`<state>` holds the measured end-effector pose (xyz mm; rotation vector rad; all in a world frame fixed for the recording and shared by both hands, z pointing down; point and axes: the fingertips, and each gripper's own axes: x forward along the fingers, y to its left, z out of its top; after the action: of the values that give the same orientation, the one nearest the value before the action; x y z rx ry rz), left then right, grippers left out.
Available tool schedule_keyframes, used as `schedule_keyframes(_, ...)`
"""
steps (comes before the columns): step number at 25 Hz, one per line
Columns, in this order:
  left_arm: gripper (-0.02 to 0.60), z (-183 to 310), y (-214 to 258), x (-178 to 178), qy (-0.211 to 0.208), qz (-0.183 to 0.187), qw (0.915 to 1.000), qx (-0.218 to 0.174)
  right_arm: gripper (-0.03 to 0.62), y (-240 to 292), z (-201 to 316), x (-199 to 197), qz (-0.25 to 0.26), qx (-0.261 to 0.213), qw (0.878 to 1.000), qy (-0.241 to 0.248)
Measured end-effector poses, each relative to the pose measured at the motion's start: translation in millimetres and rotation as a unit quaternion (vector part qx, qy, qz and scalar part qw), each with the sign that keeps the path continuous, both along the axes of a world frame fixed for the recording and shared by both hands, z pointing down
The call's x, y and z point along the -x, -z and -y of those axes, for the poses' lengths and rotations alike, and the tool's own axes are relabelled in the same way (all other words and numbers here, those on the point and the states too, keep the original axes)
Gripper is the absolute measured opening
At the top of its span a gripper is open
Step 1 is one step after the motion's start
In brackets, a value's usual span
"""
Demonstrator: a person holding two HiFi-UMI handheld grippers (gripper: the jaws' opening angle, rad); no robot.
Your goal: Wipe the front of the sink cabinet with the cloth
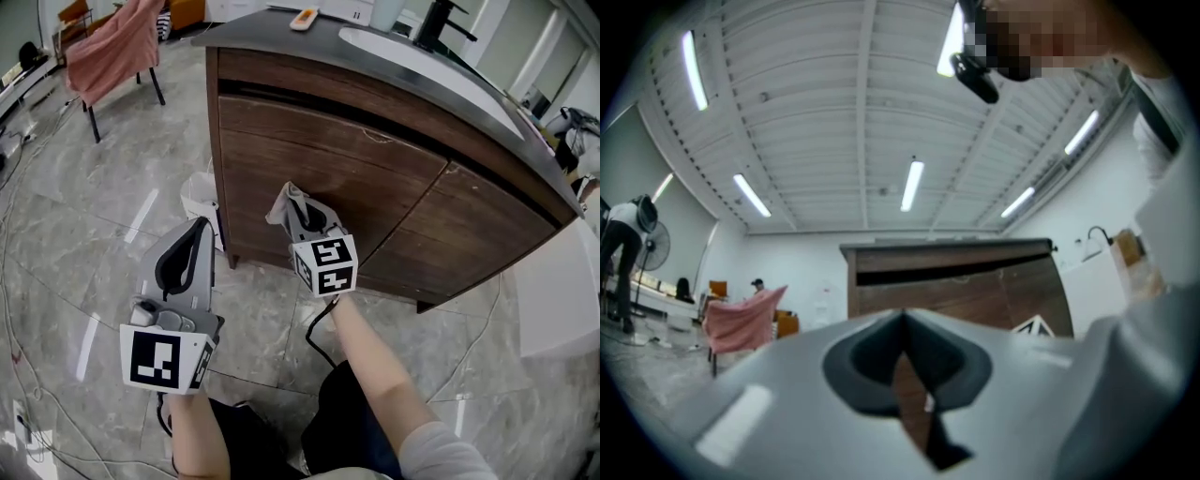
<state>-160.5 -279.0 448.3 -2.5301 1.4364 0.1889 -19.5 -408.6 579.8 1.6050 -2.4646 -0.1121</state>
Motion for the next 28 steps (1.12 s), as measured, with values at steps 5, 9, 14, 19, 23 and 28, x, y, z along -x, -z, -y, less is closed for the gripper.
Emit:
schedule_keyframes(5,0.005,-3,4,-15,-0.010,0.000,0.9999,-0.003,0.006,-2,-10,-28,-0.003,0.002,1.000,-0.012)
schedule_keyframes(9,0.005,-4,5,-22,-0.015,-0.003,0.9999,-0.004,0.006,-3,-17,-47,-0.008,0.000,1.000,-0.020)
schedule_keyframes(14,0.005,-5,5,-28,-0.017,-0.004,0.9998,-0.004,0.006,-4,-25,-68,-0.009,-0.001,0.999,-0.031)
schedule_keyframes(19,0.005,-4,6,-33,-0.020,-0.005,0.9998,-0.005,0.006,-4,-33,-92,-0.017,-0.004,0.999,-0.045)
schedule_keyframes(23,0.005,-4,5,-38,-0.023,-0.004,0.9997,-0.004,0.006,-5,-41,-112,-0.023,-0.004,0.998,-0.058)
schedule_keyframes(28,0.005,-3,4,-42,-0.025,0.000,0.9997,-0.002,0.006,-5,-48,-135,-0.024,-0.005,0.997,-0.075)
